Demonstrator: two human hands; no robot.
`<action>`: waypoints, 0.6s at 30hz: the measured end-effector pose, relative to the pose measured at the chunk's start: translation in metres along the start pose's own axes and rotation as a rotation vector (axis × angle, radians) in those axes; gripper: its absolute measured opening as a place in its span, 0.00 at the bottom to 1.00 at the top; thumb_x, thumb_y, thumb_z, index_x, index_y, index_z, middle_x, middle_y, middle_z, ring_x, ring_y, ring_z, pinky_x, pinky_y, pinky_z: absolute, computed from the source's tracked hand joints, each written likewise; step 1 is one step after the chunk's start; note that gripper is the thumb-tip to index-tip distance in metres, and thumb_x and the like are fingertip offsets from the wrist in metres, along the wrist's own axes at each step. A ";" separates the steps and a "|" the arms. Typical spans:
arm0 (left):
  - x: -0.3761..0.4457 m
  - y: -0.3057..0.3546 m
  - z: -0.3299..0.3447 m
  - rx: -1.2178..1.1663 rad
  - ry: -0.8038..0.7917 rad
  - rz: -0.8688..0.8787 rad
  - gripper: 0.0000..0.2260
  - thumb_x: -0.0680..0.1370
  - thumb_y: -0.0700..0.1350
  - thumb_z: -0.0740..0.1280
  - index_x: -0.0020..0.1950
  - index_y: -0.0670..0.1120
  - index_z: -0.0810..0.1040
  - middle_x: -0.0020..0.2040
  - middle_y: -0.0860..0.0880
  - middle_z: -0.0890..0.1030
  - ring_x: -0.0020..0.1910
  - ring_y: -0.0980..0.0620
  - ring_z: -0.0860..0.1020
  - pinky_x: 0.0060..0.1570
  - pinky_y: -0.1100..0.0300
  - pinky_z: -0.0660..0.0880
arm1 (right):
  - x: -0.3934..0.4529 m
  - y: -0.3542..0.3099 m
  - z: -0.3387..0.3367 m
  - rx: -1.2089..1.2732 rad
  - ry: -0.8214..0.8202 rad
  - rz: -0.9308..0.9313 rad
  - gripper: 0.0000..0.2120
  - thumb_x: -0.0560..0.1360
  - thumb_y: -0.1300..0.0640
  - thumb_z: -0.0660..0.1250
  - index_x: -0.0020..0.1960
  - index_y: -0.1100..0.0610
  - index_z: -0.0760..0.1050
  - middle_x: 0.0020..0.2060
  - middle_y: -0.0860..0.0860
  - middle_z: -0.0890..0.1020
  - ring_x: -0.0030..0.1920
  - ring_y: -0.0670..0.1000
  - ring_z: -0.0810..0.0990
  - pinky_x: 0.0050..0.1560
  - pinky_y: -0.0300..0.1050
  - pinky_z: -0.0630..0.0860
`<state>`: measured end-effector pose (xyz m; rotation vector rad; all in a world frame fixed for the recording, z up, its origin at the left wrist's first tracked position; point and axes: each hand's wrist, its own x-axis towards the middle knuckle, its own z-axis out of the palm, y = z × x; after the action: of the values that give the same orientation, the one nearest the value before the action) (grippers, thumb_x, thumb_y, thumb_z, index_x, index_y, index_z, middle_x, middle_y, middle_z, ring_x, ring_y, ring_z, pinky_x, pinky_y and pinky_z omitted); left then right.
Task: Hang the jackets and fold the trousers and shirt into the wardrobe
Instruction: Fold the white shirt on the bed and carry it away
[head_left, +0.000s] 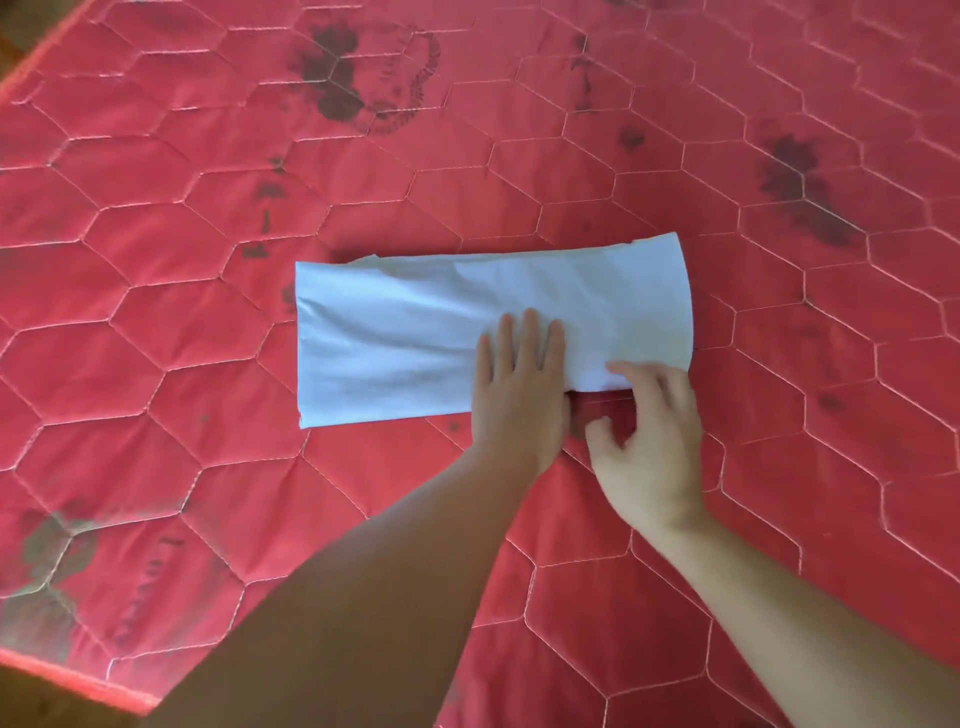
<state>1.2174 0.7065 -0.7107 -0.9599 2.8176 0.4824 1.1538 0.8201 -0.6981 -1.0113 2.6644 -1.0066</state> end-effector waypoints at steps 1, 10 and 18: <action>0.002 0.000 -0.001 0.012 0.007 0.003 0.29 0.81 0.48 0.55 0.80 0.46 0.46 0.80 0.44 0.45 0.78 0.40 0.43 0.76 0.44 0.41 | -0.005 -0.004 -0.001 0.142 0.031 0.122 0.11 0.70 0.65 0.69 0.50 0.56 0.79 0.43 0.51 0.79 0.43 0.50 0.78 0.48 0.50 0.74; -0.010 0.008 -0.006 -0.245 0.001 0.106 0.26 0.82 0.45 0.54 0.79 0.49 0.53 0.80 0.47 0.52 0.79 0.44 0.46 0.76 0.48 0.42 | 0.046 -0.046 0.012 1.244 -0.099 1.186 0.15 0.74 0.55 0.71 0.60 0.58 0.78 0.52 0.51 0.85 0.49 0.51 0.84 0.47 0.46 0.81; -0.012 -0.003 -0.054 -1.656 -0.156 -0.464 0.22 0.75 0.50 0.67 0.69 0.53 0.74 0.64 0.54 0.78 0.64 0.53 0.75 0.62 0.59 0.71 | 0.038 -0.047 0.011 0.507 0.150 0.470 0.21 0.75 0.70 0.62 0.67 0.61 0.73 0.60 0.53 0.80 0.61 0.50 0.78 0.63 0.44 0.73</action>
<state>1.2280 0.6927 -0.6576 -1.4441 1.4066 2.6503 1.1536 0.7641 -0.6727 -0.2061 2.3671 -1.5537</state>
